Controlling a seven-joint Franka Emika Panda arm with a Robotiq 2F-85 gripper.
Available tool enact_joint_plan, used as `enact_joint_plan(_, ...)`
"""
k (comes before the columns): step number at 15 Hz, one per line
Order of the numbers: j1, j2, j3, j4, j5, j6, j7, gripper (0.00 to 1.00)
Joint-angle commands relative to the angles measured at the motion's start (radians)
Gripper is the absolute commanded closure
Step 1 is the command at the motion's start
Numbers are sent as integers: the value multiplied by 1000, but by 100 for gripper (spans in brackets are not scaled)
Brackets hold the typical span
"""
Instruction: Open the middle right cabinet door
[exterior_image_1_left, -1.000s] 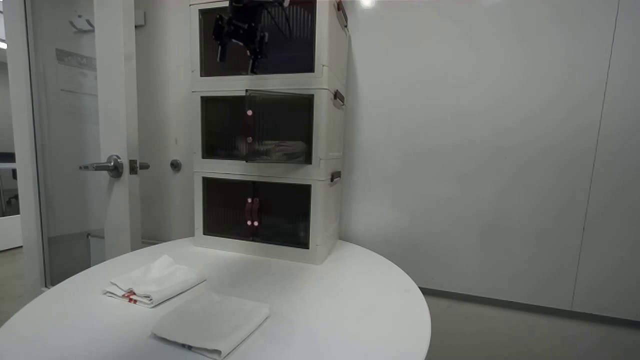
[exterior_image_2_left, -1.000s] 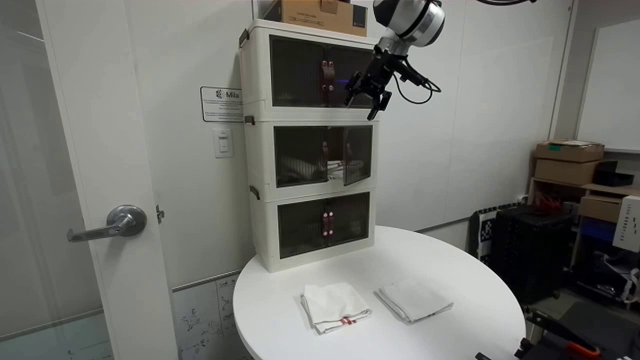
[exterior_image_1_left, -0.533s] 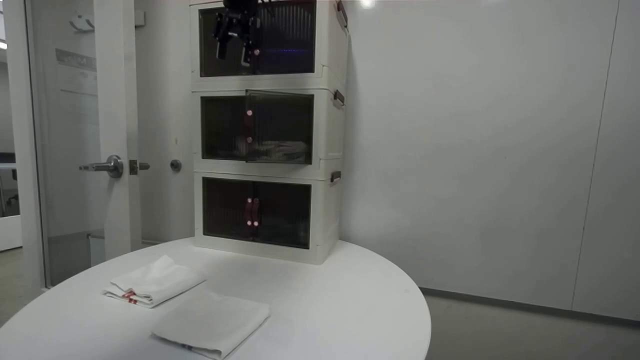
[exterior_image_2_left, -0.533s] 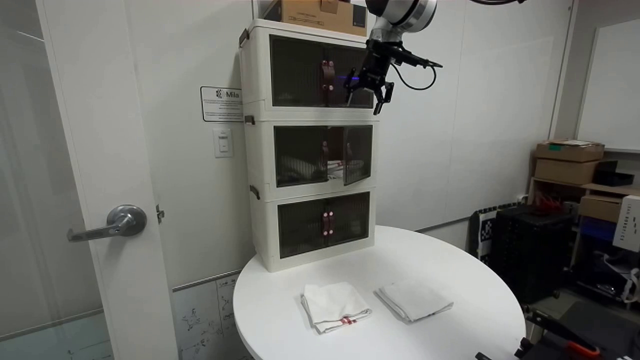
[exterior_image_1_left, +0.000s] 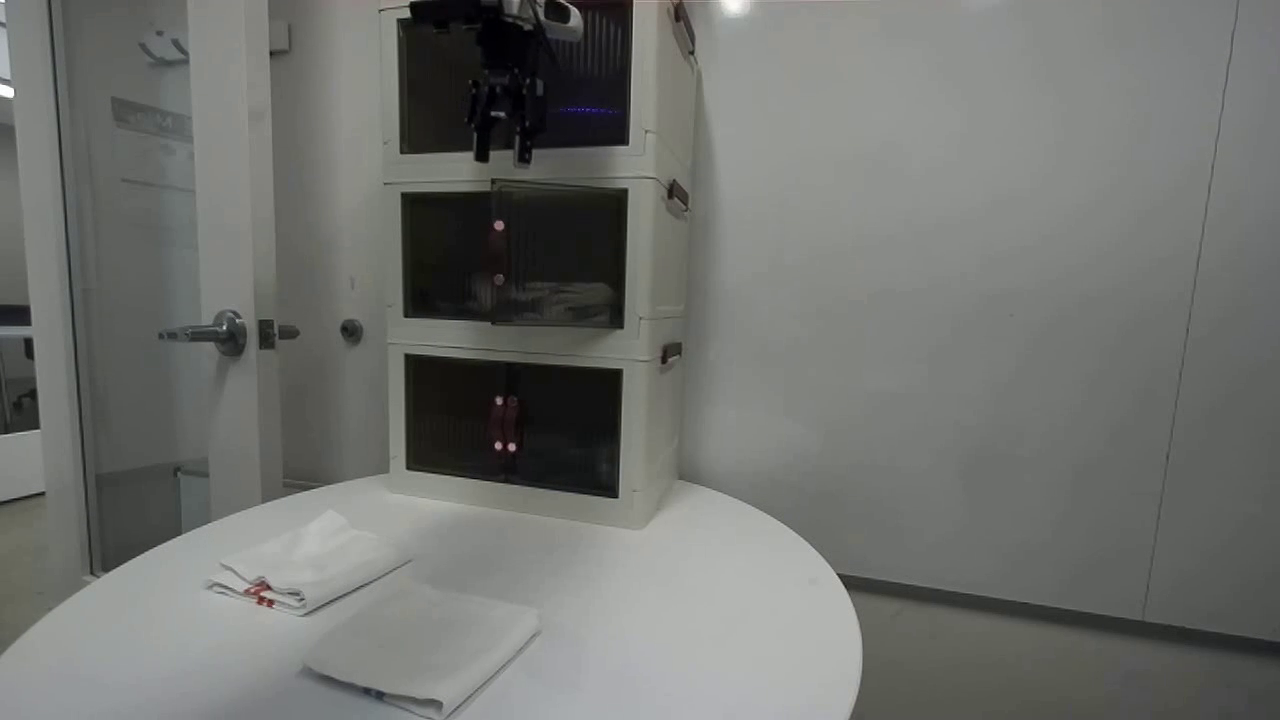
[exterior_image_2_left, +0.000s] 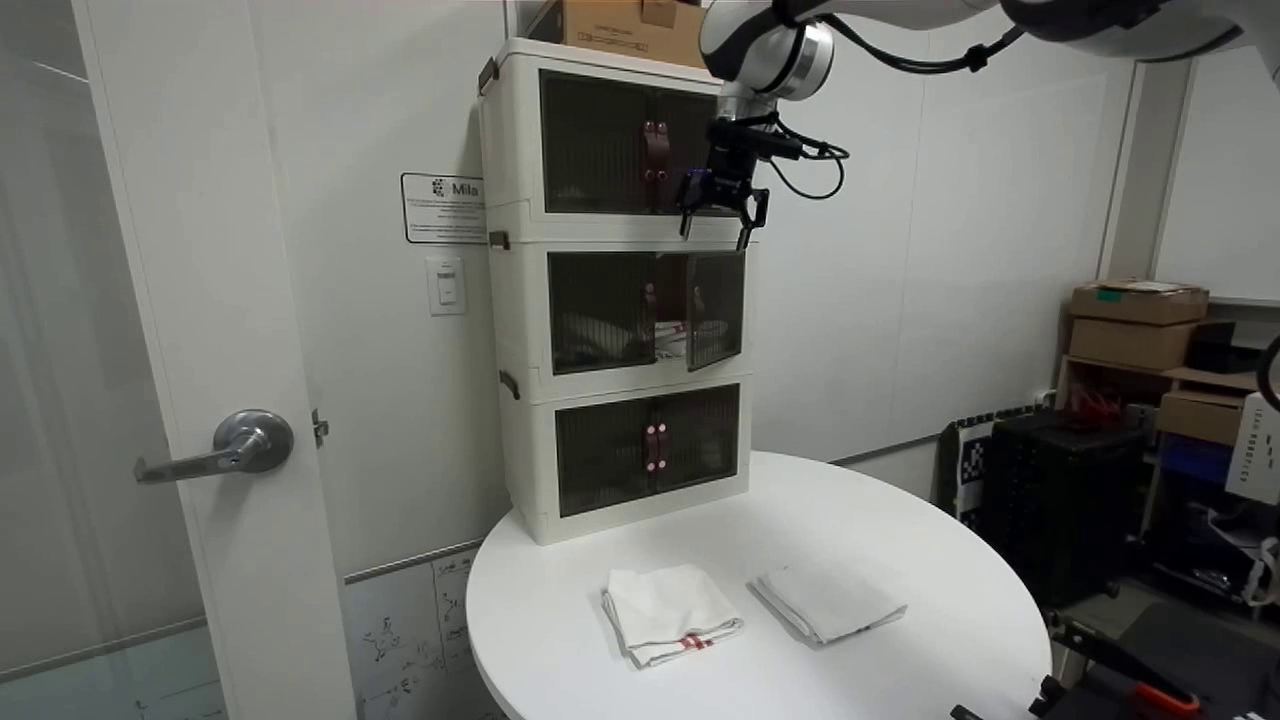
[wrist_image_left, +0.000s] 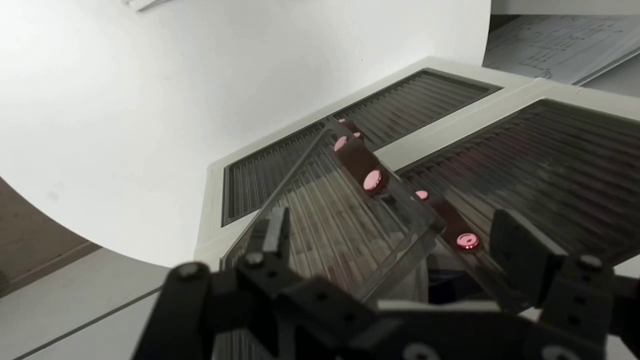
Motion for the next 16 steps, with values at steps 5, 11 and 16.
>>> enact_joint_plan(5, 23, 146, -16, 181, -59, 5, 89, 0)
enact_joint_plan(11, 15, 150, -55, 164, -116, -24, 157, 0)
enact_joint_plan(16, -2, 86, -92, 95, -146, -81, 127, 0)
